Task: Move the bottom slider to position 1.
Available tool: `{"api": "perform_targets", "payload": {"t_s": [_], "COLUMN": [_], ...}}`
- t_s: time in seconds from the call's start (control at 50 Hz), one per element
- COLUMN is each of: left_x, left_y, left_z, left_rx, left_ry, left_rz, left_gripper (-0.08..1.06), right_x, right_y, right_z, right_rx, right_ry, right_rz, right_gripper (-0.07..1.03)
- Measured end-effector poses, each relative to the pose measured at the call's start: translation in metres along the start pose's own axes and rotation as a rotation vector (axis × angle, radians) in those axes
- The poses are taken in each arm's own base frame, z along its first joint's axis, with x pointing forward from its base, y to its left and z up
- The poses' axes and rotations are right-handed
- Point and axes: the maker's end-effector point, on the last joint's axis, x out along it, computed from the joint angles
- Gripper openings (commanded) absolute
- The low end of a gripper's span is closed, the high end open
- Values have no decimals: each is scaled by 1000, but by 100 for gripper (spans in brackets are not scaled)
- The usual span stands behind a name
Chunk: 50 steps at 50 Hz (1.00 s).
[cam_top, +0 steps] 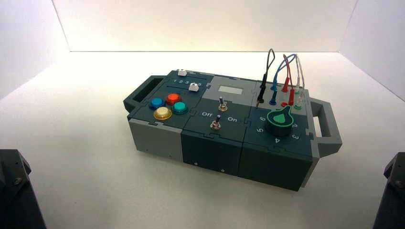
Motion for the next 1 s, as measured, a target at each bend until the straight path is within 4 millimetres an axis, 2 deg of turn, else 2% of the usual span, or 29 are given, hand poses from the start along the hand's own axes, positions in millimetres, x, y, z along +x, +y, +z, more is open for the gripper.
{"api": "perform_targets", "payload": {"t_s": [0.16,0.42,0.46,0.48,0.66,0.86,1.0], "left_x": [21,65,65,73,102,119,127], "left_y": [-20,-94,-95,-105,-133,-161,-186], "left_z": [-19,-41,-42,-47,-68,-95,-122], "left_rx": [23,151,152,181,254,328,392], "left_ry": [114,366,369,409,550,686,783], "left_rz": [-77,-291,-292,-316,-363,-411,-454], "left_gripper": [-3,-3,-3,-3,-3,-3,-3], "right_x": [2,10,10,11,15,15,15], "right_y": [0,0,0,0,-1,-1,-1], "right_z": [0,-7,-6,-8,-11,-11,-11], "right_rx": [0,1,2,2,2,2,2], "right_ry": [5,49,49,57,78,80,78], "right_rz": [0,0,-2,-2,-3,-4,-3], "right_gripper": [-2,-2,-2,-2,-2,-2,-2]}}
